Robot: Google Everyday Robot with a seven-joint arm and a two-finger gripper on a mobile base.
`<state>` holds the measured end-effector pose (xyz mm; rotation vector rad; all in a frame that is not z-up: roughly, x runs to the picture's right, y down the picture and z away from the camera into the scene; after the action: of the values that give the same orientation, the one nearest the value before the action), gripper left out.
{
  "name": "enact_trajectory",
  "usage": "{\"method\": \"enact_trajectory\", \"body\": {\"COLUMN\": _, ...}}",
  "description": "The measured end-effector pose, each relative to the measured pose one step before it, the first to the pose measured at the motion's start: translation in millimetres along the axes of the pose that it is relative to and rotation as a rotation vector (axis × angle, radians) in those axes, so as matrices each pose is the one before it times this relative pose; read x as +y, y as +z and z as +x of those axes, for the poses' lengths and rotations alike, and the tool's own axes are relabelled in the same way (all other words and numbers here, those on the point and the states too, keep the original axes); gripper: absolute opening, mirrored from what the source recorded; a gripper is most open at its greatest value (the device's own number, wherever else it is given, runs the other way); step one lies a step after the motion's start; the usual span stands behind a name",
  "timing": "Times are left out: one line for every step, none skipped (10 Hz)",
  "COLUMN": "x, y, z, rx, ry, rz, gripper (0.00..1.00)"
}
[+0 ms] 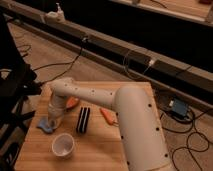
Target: Wipe the white sponge on the table
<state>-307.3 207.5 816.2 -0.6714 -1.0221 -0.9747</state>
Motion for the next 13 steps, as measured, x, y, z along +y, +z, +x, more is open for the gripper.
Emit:
{"method": "enact_trajectory", "body": {"x": -1.02, "y": 3.82, "z": -6.55, "rx": -0.00812, "ry": -0.00995, "rz": -0.00609, "gripper": 0.00}}
{"method": "enact_trajectory", "body": {"x": 5.24, "y": 2.37, "z": -7.22, "rx": -0.00449, "ry": 0.01968, "rz": -0.00630, "gripper": 0.00}}
{"method": "enact_trajectory", "body": {"x": 9.29, "y": -1.48, "z": -1.32, "rx": 0.00266, "ry": 0.03040, "rz": -0.00493, "gripper": 0.00}}
{"method": "enact_trajectory", "body": {"x": 10.86, "y": -3.97, "z": 2.83, "rx": 0.00869, "ry": 0.03415, "rz": -0.00388, "gripper": 0.00}}
{"method": "enact_trajectory", "body": {"x": 13.97, "y": -7.72, "z": 7.25, "rx": 0.01632, "ry": 0.04463, "rz": -0.00181, "gripper": 0.00}}
{"method": "enact_trajectory", "body": {"x": 10.09, "y": -9.55, "z": 10.20, "rx": 0.01811, "ry": 0.03768, "rz": 0.00459, "gripper": 0.00}}
{"method": "enact_trajectory", "body": {"x": 7.90, "y": -11.16, "z": 13.13, "rx": 0.01638, "ry": 0.02726, "rz": 0.00604, "gripper": 0.00}}
{"method": "enact_trajectory", "body": {"x": 2.81, "y": -8.87, "z": 10.59, "rx": 0.01128, "ry": 0.01269, "rz": 0.00469, "gripper": 0.00}}
{"method": "enact_trajectory", "body": {"x": 0.30, "y": -7.60, "z": 9.34, "rx": 0.00947, "ry": 0.00157, "rz": 0.00153, "gripper": 0.00}}
{"method": "enact_trajectory", "body": {"x": -7.31, "y": -6.78, "z": 7.47, "rx": 0.00984, "ry": -0.01716, "rz": 0.00438, "gripper": 0.00}}
{"method": "enact_trajectory", "body": {"x": -8.87, "y": -0.92, "z": 1.50, "rx": 0.00139, "ry": -0.02252, "rz": -0.00011, "gripper": 0.00}}
{"method": "enact_trajectory", "body": {"x": -14.70, "y": 1.73, "z": -2.19, "rx": -0.00313, "ry": -0.03895, "rz": -0.00048, "gripper": 0.00}}
{"method": "enact_trajectory", "body": {"x": -14.23, "y": 3.64, "z": -4.34, "rx": -0.00575, "ry": -0.04021, "rz": -0.00140, "gripper": 0.00}}
